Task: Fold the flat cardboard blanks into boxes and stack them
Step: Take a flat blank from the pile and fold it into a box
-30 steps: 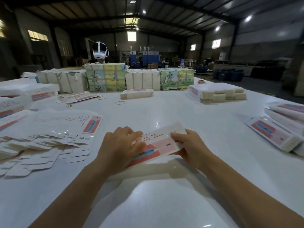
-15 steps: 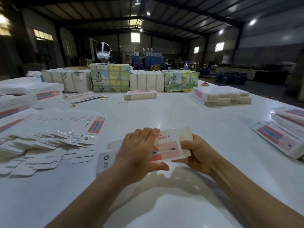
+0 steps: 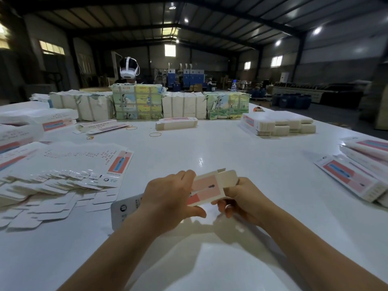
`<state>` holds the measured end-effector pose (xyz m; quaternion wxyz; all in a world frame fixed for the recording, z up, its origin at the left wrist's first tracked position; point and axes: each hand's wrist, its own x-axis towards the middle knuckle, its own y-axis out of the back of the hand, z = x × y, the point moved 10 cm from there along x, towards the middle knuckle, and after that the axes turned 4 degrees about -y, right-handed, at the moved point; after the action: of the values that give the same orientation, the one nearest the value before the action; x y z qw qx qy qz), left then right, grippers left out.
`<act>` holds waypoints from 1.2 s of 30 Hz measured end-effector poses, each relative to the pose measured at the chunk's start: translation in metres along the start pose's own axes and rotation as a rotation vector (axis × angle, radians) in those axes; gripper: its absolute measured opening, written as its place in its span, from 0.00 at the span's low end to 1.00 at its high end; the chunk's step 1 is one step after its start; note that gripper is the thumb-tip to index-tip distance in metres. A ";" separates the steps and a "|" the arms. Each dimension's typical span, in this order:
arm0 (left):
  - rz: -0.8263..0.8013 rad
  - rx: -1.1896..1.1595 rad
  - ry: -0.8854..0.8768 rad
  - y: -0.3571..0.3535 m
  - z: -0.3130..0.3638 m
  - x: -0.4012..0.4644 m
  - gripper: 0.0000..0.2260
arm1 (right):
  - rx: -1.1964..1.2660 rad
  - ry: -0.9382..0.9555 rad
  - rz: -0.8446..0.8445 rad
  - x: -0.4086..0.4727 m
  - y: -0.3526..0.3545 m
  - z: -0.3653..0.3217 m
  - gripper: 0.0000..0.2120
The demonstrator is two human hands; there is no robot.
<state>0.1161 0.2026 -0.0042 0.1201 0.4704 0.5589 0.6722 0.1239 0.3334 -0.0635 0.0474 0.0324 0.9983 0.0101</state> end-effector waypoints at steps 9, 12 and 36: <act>-0.059 -0.273 0.059 -0.012 -0.010 -0.005 0.25 | 0.113 -0.031 0.094 0.001 0.009 -0.001 0.07; -0.019 -0.355 0.149 -0.007 -0.026 -0.007 0.20 | 0.033 0.252 0.436 -0.017 0.037 -0.025 0.05; 0.116 -0.243 0.159 0.002 -0.023 -0.008 0.34 | -0.486 0.719 0.451 -0.052 -0.013 -0.062 0.11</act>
<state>0.1033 0.1819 -0.0050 0.0923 0.4295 0.4532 0.7757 0.1683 0.3155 0.0032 -0.2975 0.2303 0.8882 0.2637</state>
